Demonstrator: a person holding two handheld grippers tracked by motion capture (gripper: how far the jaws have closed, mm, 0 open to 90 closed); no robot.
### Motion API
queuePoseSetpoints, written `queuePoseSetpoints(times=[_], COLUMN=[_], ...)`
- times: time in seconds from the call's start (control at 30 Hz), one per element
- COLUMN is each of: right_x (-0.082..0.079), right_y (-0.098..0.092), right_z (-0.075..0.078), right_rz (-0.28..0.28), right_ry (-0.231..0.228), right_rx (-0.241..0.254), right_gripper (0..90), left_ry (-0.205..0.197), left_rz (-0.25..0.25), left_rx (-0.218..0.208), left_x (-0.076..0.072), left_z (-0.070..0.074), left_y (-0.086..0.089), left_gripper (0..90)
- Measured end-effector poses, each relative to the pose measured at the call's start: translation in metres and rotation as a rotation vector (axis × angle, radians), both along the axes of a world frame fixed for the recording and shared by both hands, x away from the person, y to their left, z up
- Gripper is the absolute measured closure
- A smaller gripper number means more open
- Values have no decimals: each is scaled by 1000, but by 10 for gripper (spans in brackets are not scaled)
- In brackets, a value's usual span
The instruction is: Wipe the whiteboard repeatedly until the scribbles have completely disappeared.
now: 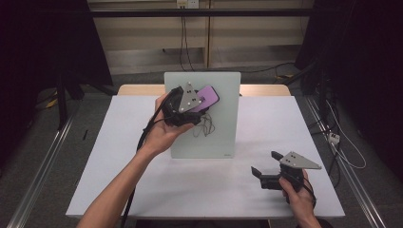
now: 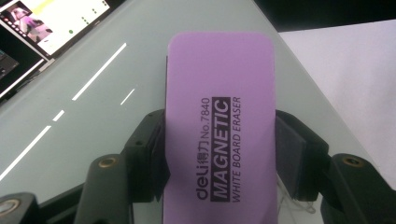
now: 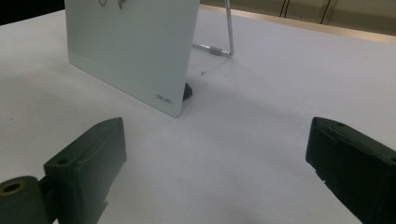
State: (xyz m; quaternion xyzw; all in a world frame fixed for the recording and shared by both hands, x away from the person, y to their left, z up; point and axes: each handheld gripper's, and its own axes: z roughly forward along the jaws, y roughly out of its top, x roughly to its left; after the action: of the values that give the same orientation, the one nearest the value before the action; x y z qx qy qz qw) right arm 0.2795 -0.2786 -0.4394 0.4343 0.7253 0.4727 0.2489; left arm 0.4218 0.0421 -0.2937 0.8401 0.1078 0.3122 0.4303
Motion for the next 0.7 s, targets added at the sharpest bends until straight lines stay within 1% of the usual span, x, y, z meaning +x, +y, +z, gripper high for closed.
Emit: queuePoseSetpoints(times=[0.1, 0.17, 0.23, 0.33, 0.4, 0.43, 0.53, 0.57, 0.67, 0.7], right_x=[0, 0, 0, 0, 0, 0, 0, 0, 0, 0], right_y=[0, 0, 0, 0, 0, 0, 0, 0, 0, 0], right_z=[0, 0, 0, 0, 0, 0, 0, 0, 0, 0], right_rz=[0, 0, 0, 0, -1, -1, -1, 0, -3, -3], right_ry=[-1, 0, 0, -1, 0, 0, 1, 0, 1, 1], right_rx=[0, 0, -1, -1, -1, -1, -2, -2, 0, 1], right_gripper=[51, 51, 51, 51, 51, 51, 51, 51, 51, 51], left_ry=[0, 10, 12, 27, 28, 39, 50, 49, 60, 70], left_rz=[-4, -7, -11, -19, -24, -27, -37, -43, -49, -48], left_rx=[24, 38, 58, 62, 73, 78, 87, 89, 95, 92], left_x=[-1, -2, -4, -6, -8, -9, -12, -12, -13, -12], left_z=[-4, -7, -11, -20, -25, -28, -35, -37, -39, -38], left_y=[-2, -4, -5, -7, -9, -9, -10, -11, -11, -10], left_gripper=[410, 410, 410, 410, 410, 410, 410, 410, 410, 411])
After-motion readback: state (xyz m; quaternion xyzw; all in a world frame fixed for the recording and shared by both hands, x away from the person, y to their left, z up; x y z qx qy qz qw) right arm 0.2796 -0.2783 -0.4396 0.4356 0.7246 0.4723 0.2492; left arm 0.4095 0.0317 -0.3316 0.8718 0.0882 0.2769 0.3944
